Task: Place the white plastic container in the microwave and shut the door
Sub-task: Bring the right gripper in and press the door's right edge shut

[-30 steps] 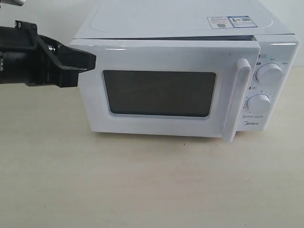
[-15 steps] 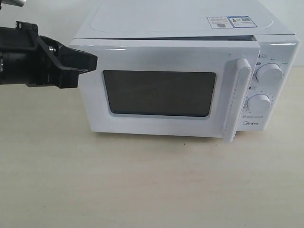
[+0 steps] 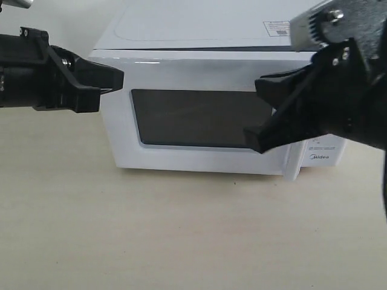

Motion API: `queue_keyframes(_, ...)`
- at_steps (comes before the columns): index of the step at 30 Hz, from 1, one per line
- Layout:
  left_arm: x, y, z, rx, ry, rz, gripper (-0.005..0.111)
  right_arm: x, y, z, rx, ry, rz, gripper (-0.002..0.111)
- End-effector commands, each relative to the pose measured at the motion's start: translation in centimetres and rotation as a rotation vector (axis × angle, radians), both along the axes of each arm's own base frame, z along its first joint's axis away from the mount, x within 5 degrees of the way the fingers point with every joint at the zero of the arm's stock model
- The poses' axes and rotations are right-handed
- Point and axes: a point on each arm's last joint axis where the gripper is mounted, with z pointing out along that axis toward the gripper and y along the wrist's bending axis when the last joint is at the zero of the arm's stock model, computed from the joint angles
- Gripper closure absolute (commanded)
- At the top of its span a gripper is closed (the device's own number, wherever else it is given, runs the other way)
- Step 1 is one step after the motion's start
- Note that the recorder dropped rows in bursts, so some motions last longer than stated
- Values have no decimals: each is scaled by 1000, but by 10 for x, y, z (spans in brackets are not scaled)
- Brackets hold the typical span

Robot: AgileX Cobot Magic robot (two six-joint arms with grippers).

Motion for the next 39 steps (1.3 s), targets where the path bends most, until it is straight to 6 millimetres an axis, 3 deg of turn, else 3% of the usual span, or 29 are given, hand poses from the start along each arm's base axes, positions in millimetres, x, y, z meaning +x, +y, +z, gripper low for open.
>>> queue_keyframes(1, 0, 0, 2, -6, -5, -2, 103, 29, 10, -20, 67, -13, -169, 108)
queue_keyframes(6, 0, 0, 2, -5, -6, 1, 103, 47, 10, -40, 90, -35, -288, 108)
queue_keyframes(26, -1, -2, 2, -14, 4, -24, 103, 59, -19, -40, 133, -40, -457, 108)
queue_keyframes(32, -1, -2, 2, -13, 4, -23, 103, 61, -16, -38, 122, -41, -423, 108)
queue_keyframes(39, -1, -2, 2, -13, 4, -23, 103, 79, -13, -27, 143, 11, -387, 108)
